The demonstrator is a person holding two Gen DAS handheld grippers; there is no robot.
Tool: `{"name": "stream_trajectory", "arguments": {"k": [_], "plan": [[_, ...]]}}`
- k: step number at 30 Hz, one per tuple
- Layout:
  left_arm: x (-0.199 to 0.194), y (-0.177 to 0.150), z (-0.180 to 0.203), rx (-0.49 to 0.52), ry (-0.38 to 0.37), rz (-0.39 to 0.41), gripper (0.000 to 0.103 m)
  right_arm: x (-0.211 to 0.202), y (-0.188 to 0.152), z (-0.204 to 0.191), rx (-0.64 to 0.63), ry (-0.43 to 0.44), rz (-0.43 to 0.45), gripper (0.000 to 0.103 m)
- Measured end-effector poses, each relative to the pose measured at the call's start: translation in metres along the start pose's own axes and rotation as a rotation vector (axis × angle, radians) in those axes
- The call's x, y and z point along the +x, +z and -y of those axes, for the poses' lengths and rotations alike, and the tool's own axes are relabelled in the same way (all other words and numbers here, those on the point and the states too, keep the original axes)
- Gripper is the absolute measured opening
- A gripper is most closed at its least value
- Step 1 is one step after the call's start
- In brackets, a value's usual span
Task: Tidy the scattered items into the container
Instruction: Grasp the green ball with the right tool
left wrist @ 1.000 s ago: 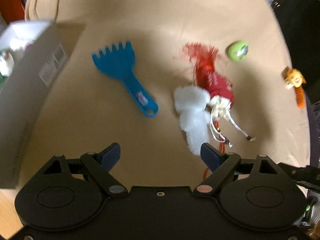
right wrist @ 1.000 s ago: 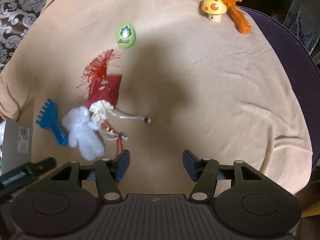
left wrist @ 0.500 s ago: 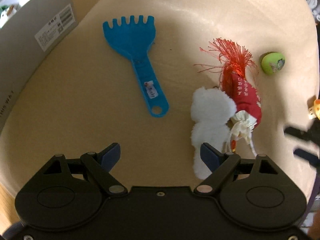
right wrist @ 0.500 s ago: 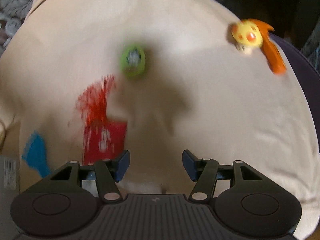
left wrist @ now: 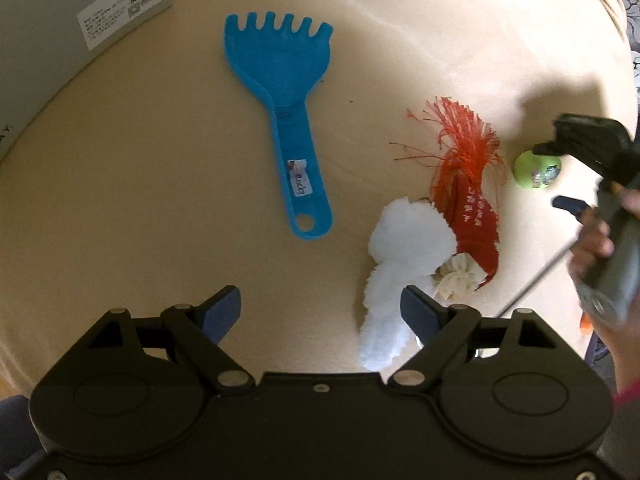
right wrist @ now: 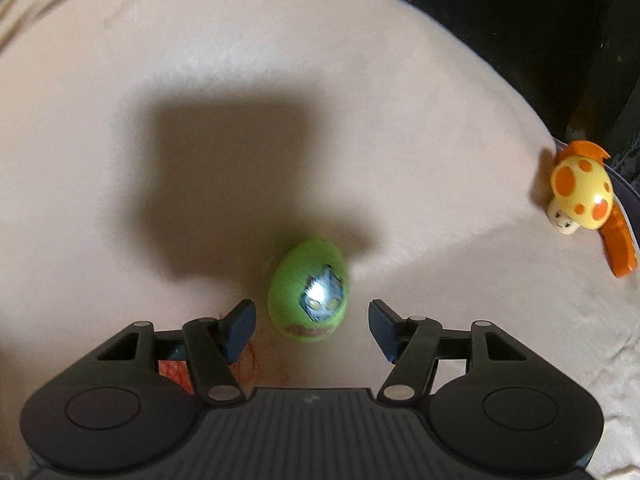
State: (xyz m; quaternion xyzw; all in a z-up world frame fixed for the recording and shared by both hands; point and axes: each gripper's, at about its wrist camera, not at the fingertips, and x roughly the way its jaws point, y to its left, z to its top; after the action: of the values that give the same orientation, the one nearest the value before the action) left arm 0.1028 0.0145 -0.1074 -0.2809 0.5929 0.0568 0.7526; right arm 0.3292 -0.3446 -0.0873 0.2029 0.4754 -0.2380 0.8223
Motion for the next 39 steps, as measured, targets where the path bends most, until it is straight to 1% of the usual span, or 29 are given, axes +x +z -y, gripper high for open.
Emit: {"name": "stream_trajectory", "arguments": {"k": [3, 5, 6, 7, 12, 17, 19, 21, 23, 26, 29, 34, 36, 39], "plan": [[-0.003, 0.001, 0.0, -0.003, -0.014, -0.001, 0.083, 0.01, 0.001, -0.009, -0.014, -0.032, 0.003, 0.063], [-0.003, 0.002, 0.0, -0.007, -0.02, -0.003, 0.083, 0.013, -0.001, -0.008, -0.015, -0.044, -0.002, 0.057], [-0.003, 0.002, 0.0, -0.009, -0.021, -0.005, 0.083, 0.016, -0.001, -0.008, -0.012, -0.051, -0.013, 0.056], [-0.002, 0.002, 0.0, -0.011, -0.023, -0.009, 0.083, 0.018, -0.002, -0.007, -0.006, -0.051, -0.022, 0.05], [-0.003, 0.001, -0.001, -0.01, -0.018, -0.013, 0.083, 0.011, -0.009, 0.002, 0.02, -0.027, -0.027, 0.05], [-0.003, 0.002, -0.004, -0.018, -0.003, -0.005, 0.083, -0.016, -0.026, 0.024, 0.021, -0.014, -0.064, 0.05], [-0.003, 0.002, -0.004, -0.015, 0.009, 0.0, 0.083, -0.032, -0.039, 0.04, 0.033, -0.014, -0.093, 0.05], [-0.003, 0.001, -0.004, -0.008, 0.024, 0.01, 0.083, -0.049, -0.058, 0.059, 0.041, -0.009, -0.138, 0.05], [-0.004, -0.001, -0.002, 0.01, 0.047, 0.025, 0.083, -0.065, -0.077, 0.076, 0.046, -0.003, -0.164, 0.05], [-0.002, -0.003, 0.002, 0.033, 0.079, 0.041, 0.083, -0.09, -0.11, 0.107, 0.074, 0.005, -0.204, 0.05], [0.001, -0.006, 0.005, 0.05, 0.103, 0.047, 0.083, -0.111, -0.149, 0.132, 0.123, 0.041, -0.234, 0.05], [0.003, -0.01, 0.009, 0.086, 0.129, 0.076, 0.083, -0.133, -0.194, 0.15, 0.114, 0.059, -0.262, 0.05], [0.003, -0.013, 0.015, 0.114, 0.123, 0.102, 0.083, -0.137, -0.206, 0.154, 0.115, 0.071, -0.265, 0.05], [0.001, -0.014, 0.024, 0.158, 0.065, 0.13, 0.083, -0.134, -0.214, 0.16, 0.142, 0.081, -0.265, 0.05]]}}
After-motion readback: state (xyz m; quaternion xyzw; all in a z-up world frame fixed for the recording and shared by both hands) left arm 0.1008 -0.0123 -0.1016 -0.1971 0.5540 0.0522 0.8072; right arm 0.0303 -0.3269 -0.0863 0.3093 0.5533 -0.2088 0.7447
